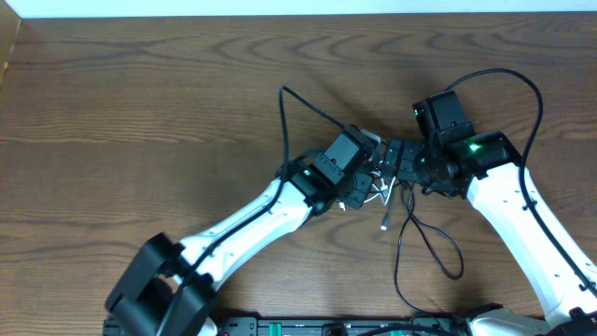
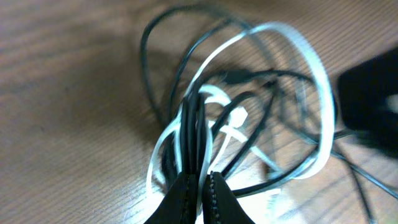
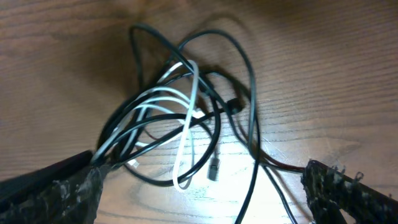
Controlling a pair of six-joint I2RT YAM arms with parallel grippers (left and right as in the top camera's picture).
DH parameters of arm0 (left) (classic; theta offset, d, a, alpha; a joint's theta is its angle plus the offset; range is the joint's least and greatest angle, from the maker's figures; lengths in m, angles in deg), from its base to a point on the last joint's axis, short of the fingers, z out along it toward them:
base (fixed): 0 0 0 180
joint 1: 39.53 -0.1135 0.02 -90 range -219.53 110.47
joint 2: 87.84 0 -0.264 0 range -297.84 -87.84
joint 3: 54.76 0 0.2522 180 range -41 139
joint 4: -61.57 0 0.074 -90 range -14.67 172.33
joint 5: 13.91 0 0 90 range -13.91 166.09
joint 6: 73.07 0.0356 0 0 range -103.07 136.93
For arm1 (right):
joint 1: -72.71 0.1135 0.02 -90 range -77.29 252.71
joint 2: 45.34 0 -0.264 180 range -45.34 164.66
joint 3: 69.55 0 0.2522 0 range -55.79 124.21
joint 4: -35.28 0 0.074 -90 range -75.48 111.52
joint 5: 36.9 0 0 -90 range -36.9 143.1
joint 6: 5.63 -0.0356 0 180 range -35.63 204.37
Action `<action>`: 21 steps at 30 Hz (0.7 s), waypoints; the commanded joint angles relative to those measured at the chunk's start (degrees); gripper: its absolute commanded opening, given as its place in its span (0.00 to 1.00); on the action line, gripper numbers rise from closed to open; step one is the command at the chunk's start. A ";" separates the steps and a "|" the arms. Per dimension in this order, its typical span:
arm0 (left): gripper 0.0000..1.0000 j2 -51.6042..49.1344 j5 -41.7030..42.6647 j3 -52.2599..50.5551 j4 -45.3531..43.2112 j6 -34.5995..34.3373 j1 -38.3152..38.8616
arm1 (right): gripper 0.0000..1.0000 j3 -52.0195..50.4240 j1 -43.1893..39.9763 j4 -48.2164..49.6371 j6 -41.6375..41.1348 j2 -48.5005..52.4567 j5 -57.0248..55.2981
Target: Untangle cables
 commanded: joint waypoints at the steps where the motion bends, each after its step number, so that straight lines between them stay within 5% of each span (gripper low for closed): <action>1: 0.08 5.16 -0.09 -0.35 0.04 0.33 -0.31 | 0.99 -0.07 0.35 0.11 -0.28 0.33 -0.11; 21: 0.07 16.96 -2.78 -0.35 -0.11 -2.10 -0.31 | 0.99 -0.07 0.35 0.11 -0.28 0.33 -0.09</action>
